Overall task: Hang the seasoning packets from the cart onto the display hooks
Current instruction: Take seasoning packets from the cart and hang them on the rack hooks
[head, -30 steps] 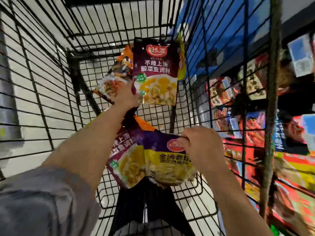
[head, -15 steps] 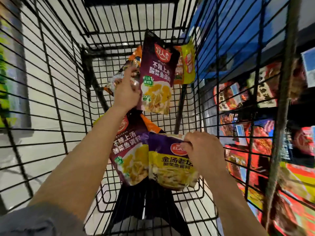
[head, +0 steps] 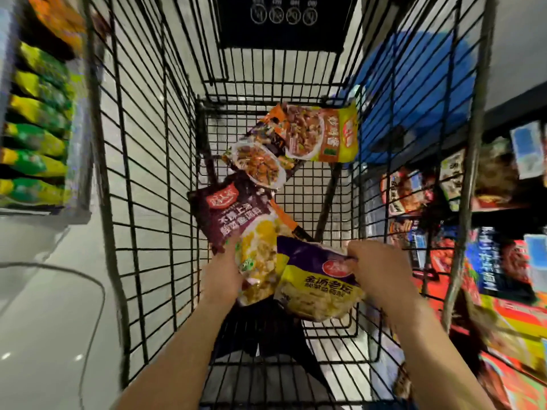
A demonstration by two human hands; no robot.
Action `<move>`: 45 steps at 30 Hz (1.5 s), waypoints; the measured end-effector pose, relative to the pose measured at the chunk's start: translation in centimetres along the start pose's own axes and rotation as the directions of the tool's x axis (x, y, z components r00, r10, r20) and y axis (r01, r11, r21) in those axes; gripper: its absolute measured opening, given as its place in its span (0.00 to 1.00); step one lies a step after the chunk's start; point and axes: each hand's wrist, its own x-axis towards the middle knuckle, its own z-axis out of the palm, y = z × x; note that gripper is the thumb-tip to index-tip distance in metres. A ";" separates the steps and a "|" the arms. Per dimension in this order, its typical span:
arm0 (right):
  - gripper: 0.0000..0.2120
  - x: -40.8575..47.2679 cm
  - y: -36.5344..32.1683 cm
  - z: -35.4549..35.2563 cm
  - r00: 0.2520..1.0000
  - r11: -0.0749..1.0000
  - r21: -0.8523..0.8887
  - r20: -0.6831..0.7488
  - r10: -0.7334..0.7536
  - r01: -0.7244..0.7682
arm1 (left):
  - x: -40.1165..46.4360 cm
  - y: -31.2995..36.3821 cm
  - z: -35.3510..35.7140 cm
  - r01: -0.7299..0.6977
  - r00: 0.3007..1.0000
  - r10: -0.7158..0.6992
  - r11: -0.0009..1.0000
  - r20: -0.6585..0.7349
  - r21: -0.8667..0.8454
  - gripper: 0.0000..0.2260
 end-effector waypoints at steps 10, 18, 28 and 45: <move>0.06 0.9 -0.6 0.0 1.000 0.997 -0.072 0.009 0.028 -0.027 | 3.5 -1.2 -2.6 -0.043 0.996 0.046 0.998 -0.070 0.041 0.21; 0.09 4.4 -1.1 1.4 0.996 0.992 -0.124 0.084 -0.013 0.024 | 17.4 -0.5 -3.7 -0.128 0.986 0.136 0.987 -0.092 0.094 0.28; 0.07 4.1 -1.8 2.6 0.991 0.992 -0.127 0.135 0.003 0.015 | 15.4 -1.1 -0.4 -0.246 0.946 0.262 0.964 -0.193 0.104 0.20; 0.11 3.4 -1.5 1.8 0.997 0.999 0.018 0.072 -0.039 0.038 | 15.9 -0.7 -1.9 -0.238 0.971 0.232 0.919 0.055 0.316 0.26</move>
